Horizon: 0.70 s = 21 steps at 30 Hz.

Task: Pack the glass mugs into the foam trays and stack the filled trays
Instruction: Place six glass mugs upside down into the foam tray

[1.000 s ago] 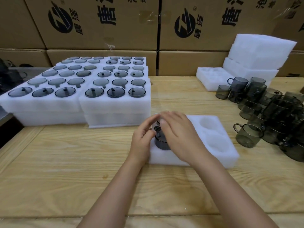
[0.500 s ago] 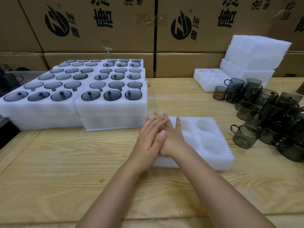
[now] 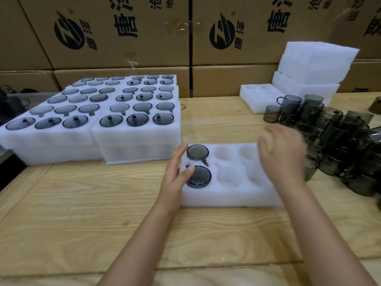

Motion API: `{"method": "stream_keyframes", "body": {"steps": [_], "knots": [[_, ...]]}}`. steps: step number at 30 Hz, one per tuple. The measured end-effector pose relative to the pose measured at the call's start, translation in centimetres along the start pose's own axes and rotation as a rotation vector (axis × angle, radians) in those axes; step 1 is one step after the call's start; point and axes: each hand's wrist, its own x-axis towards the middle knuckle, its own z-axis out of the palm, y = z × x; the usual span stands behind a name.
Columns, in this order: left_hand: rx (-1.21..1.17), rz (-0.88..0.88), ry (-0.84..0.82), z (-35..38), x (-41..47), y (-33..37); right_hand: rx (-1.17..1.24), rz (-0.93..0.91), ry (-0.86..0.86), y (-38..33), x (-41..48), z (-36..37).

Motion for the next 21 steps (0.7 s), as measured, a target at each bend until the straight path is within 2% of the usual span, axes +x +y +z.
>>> {"method": "stream_keyframes", "body": {"steps": [2, 6, 12, 16, 18, 21], "knots": [[0.002, -0.042, -0.037, 0.2, 0.0, -0.1, -0.220, 0.150, 0.017, 3.5, -0.2, -0.8], [0.032, -0.067, -0.034, 0.5, 0.0, 0.0, -0.397, 0.248, -0.264, 6.9, -1.3, -0.5], [0.047, -0.037, -0.018, 0.3, 0.0, 0.3, -0.231, 0.231, -0.225, 7.6, -1.3, 0.4], [0.145, 0.081, 0.077, 0.1, 0.3, 0.7, -0.190, 0.279, -0.263, 7.7, -0.8, 0.3], [0.186, 0.110, 0.137, 0.2, 0.7, 1.2, -0.126, 0.284, -0.201, 7.4, -0.6, -0.1], [0.195, 0.143, 0.115, 0.6, 1.9, 2.5, 0.104, 0.216, -0.030, 5.4, 0.3, -1.5]]}}
